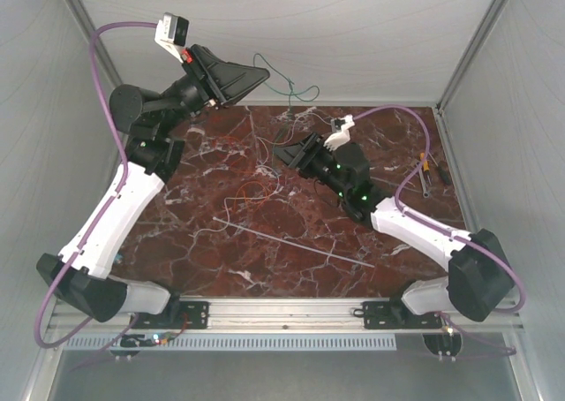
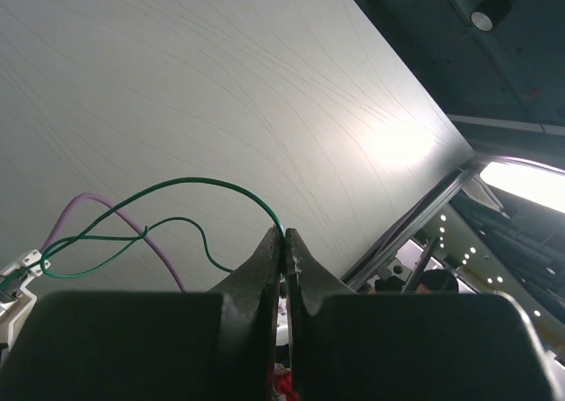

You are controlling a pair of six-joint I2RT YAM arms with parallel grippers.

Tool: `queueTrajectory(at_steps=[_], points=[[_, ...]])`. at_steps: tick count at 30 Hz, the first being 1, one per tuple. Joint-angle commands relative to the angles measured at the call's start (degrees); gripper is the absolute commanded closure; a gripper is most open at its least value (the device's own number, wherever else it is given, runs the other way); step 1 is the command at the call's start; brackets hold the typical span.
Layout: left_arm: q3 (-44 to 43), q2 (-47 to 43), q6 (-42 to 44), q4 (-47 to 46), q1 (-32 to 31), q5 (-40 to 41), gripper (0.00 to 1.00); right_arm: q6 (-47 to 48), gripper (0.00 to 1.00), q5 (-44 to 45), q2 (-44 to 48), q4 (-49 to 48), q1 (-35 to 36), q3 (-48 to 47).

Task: Zip-tie the wires
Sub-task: Straighten the cable at the center of the board.

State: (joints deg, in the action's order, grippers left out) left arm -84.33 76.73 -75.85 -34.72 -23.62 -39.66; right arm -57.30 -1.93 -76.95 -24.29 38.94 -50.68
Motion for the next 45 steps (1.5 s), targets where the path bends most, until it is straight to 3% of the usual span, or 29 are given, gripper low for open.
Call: queueTrajectory(at_steps=[1, 6, 20, 25, 29, 31, 36, 45], points=[[-3.05, 0.53, -0.79, -4.09, -0.38, -0.60, 1.00, -0.35, 0.50, 0.10, -1.17, -1.86, 0.85, -1.93], [-3.44, 0.92, -1.03, -4.74, -0.51, -0.85, 1.00, -1.27, 0.51, 0.51, -3.00, -1.09, 0.79, -3.45], [-3.42, 1.88, -1.23, -5.56, -0.55, -1.34, 1.00, -3.00, 0.65, -2.25, -5.39, -1.86, 1.87, -4.62], [-3.45, 2.41, -1.39, -6.14, -0.56, -1.46, 1.00, -3.73, 0.79, -3.10, -5.14, -2.00, 2.15, -4.12], [-3.40, 2.43, -1.28, -6.12, -0.55, -1.77, 1.00, -3.01, 1.00, -2.76, -4.17, -1.48, 2.16, -3.31], [-3.01, 2.03, -0.63, -5.48, -0.55, -2.03, 1.00, -1.74, 1.00, -2.15, -3.27, -0.23, 1.81, -3.03], [1.92, -2.33, 4.03, -0.96, -0.30, -2.59, 1.00, 6.03, 1.00, -1.18, 2.43, 8.04, -2.45, -3.12], [16.72, -12.09, 13.00, 9.77, 0.46, -2.96, 0.96, 27.54, 1.00, 1.90, 16.84, 28.58, -18.76, -5.75]])
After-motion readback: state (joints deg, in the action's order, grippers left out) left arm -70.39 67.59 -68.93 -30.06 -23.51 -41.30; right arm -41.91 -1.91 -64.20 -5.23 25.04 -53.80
